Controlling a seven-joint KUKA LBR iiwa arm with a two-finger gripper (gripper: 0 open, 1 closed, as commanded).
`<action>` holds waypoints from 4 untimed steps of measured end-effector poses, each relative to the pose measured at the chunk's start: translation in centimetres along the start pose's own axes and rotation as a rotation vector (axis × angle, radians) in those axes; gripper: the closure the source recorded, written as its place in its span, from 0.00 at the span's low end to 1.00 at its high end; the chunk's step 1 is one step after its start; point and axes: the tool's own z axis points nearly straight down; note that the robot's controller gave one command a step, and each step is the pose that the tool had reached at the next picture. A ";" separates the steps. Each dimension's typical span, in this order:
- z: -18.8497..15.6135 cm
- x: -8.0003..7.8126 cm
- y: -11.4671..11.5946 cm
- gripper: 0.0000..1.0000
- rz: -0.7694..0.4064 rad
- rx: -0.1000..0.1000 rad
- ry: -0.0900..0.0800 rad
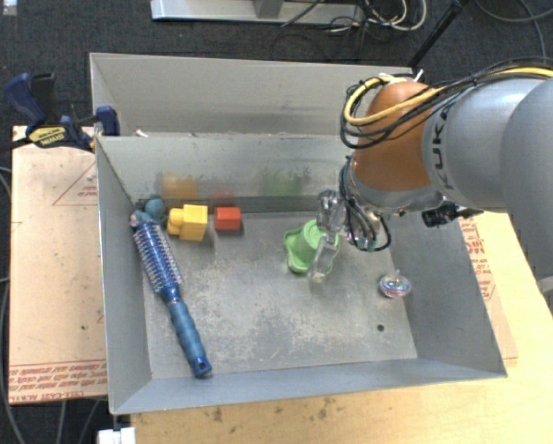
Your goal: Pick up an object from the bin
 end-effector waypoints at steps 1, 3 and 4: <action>1.1 -1.3 3.9 0.00 -0.637 0.003 -0.009; 1.2 -1.8 3.9 0.00 -0.397 0.000 -0.004; 1.2 -1.7 4.9 0.00 -0.361 0.002 -0.009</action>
Offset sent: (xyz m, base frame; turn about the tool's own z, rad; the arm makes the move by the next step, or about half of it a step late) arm 0.0129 0.0353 -0.0247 -0.6422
